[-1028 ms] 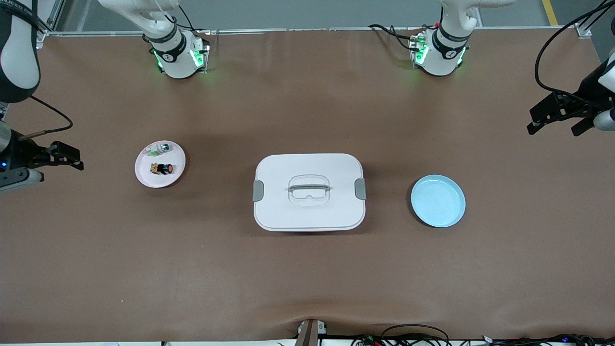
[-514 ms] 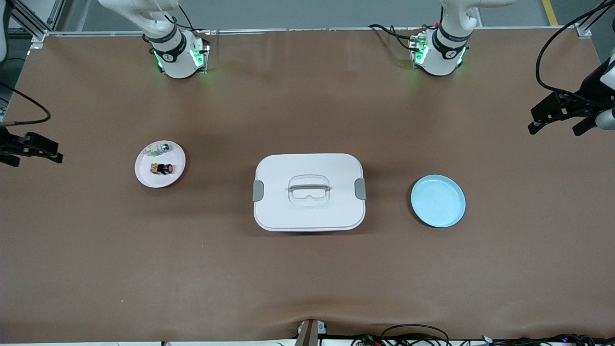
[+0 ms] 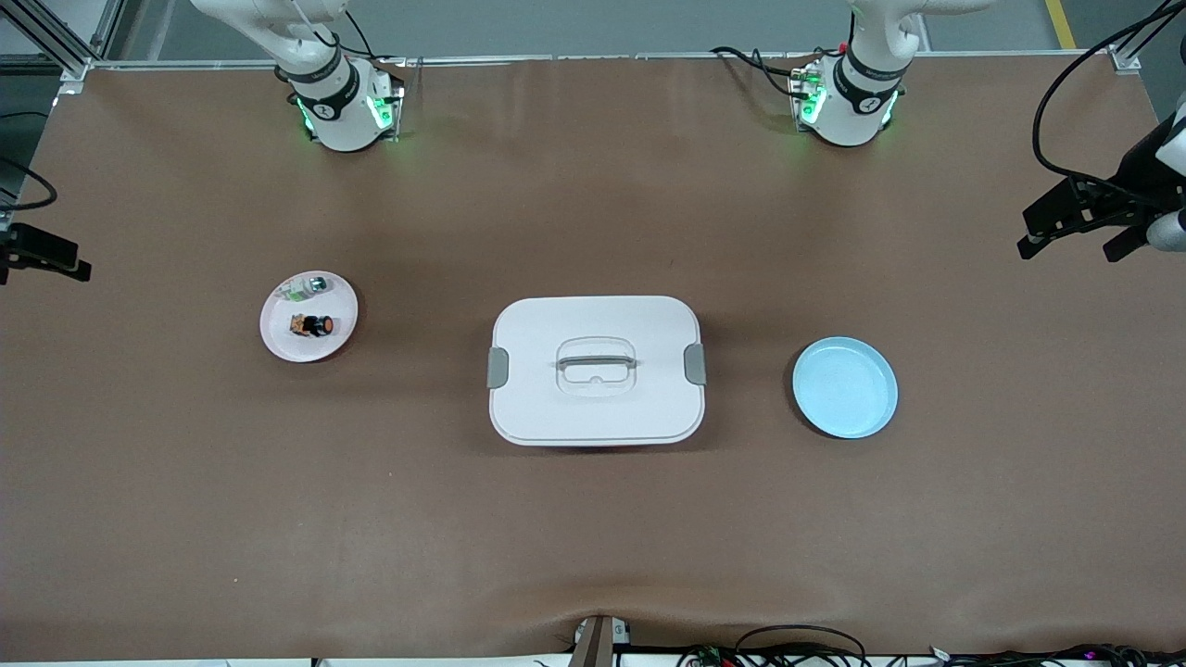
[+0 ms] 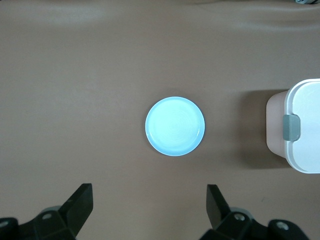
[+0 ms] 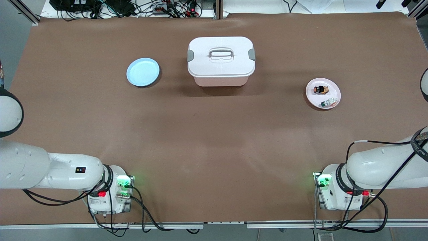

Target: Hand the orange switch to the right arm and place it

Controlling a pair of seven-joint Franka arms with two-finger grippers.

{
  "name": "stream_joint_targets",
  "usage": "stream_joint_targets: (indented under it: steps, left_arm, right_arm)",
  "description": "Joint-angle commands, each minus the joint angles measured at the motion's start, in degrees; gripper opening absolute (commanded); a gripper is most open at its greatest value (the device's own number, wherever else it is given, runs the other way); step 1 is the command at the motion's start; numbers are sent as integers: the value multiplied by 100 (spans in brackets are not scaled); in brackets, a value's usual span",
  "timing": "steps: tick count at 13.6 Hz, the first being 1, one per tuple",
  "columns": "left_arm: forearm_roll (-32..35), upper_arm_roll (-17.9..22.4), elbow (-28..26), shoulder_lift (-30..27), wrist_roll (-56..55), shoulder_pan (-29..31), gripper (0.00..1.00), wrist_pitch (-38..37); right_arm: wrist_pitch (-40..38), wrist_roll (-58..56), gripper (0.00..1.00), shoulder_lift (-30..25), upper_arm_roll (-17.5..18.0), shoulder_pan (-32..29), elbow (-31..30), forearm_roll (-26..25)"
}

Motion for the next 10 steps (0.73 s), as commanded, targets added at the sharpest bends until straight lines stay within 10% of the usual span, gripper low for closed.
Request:
stream_joint_targets:
  steps: [1,10]
  left_arm:
    - [84,-9,117,44,23,8,100,-110]
    - [110,-18,126,44,31,-1,100,-110]
  right_arm:
    - [-124,32,100,-319,115,118,19,-5]
    - [-168,884,100,-478,44,400,36,3]
